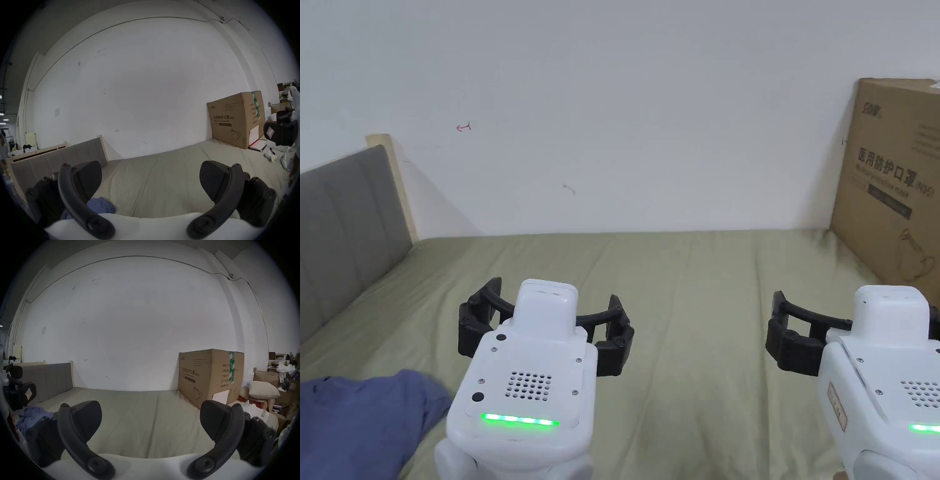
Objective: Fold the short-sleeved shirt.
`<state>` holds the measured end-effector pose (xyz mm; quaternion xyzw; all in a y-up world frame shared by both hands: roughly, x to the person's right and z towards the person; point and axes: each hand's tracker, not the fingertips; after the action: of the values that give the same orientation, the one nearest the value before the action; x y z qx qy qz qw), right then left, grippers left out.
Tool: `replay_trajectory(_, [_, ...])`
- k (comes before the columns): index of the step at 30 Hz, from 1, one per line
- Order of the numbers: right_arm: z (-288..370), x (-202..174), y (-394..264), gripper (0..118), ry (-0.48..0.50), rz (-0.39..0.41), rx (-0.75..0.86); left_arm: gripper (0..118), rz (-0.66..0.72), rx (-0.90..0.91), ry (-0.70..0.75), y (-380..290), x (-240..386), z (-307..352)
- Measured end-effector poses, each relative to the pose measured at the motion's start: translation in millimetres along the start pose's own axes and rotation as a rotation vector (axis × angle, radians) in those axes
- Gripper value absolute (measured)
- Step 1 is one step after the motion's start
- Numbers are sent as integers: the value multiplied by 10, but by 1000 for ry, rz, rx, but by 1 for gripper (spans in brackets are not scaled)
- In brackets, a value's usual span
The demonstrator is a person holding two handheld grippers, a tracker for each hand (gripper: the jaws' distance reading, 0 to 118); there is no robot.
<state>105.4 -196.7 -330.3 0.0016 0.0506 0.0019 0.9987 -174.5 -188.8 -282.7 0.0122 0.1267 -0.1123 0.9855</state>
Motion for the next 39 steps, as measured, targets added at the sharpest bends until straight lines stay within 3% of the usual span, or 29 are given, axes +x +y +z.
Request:
replay_trajectory(7, [-14,72,66,118,36,-63,-30,118,61,19,10,7,-12,48])
replay_trajectory(19, [40,-15,62,118,3,2,6,118,97,14,56,131,-32,84])
replay_trajectory(21, [43,-25,54,115,4,18,4,110,99,38,85,112,-35,111])
replay_trajectory(22, [47,-31,51,108,10,25,3,102,98,44,95,101,-39,125])
replay_trajectory(23, [55,-41,46,90,10,33,8,89,97,40,86,85,-48,128])
replay_trajectory(24, [53,-53,40,39,8,33,10,65,109,28,39,83,-71,117])
replay_trajectory(25, [15,-63,41,3,-17,52,-8,41,113,1,8,84,-83,94])
replay_trajectory(26, [0,-60,32,1,-20,54,-25,20,109,-20,-25,82,-95,68])
replay_trajectory(27, [-6,-10,16,1,41,9,-27,3,123,-41,-57,76,-105,33])
replay_trajectory(29, [-16,77,10,0,104,-31,-52,2,114,-50,-33,62,-82,8])
replay_trajectory(39, [-16,145,-31,0,80,-1,-63,0,211,-135,-49,-51,-101,-166])
